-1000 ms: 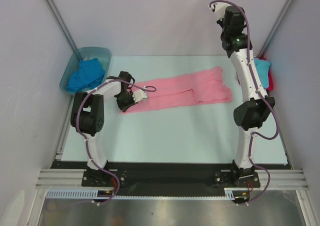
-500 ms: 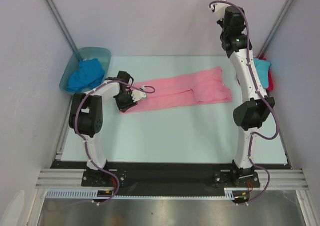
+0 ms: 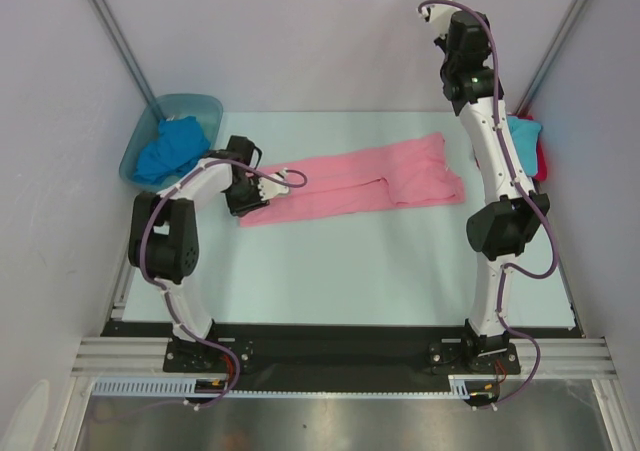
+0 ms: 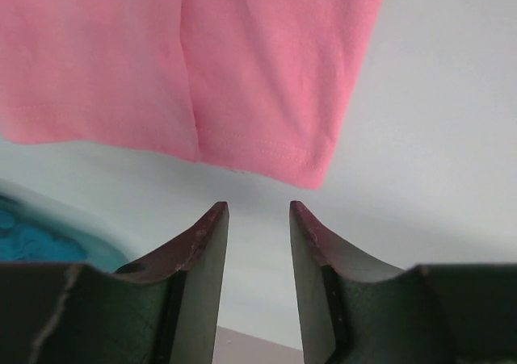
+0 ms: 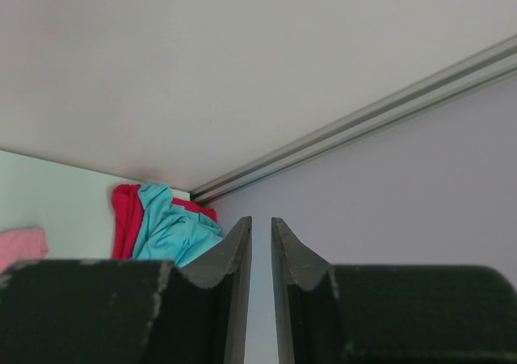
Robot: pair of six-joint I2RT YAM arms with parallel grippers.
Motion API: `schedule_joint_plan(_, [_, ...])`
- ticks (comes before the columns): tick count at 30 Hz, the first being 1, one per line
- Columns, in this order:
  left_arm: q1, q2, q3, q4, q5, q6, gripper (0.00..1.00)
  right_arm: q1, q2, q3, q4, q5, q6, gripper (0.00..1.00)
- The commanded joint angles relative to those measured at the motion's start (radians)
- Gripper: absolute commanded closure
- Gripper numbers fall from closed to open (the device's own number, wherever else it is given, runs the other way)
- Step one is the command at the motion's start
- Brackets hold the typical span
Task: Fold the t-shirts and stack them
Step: Fold the tshirt
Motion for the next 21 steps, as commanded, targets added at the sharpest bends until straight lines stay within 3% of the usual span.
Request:
schedule_joint_plan(1, [-0.013,-0.098,-0.008,-0.062,0.041,0.063,0.58,0.007,0.005,0.041,0.049,0.021,-0.019,0.8])
schedule_joint_plan(11, [-0.028,-0.094,-0.123,-0.018,0.001,0.123,0.52,0.021,0.03,0.059,0.064,0.027,-0.031,0.79])
schedule_joint_plan(21, [-0.043,-0.032,-0.113,0.028,0.019,0.105,0.51,0.03,0.036,0.059,0.057,0.036,-0.027,0.79])
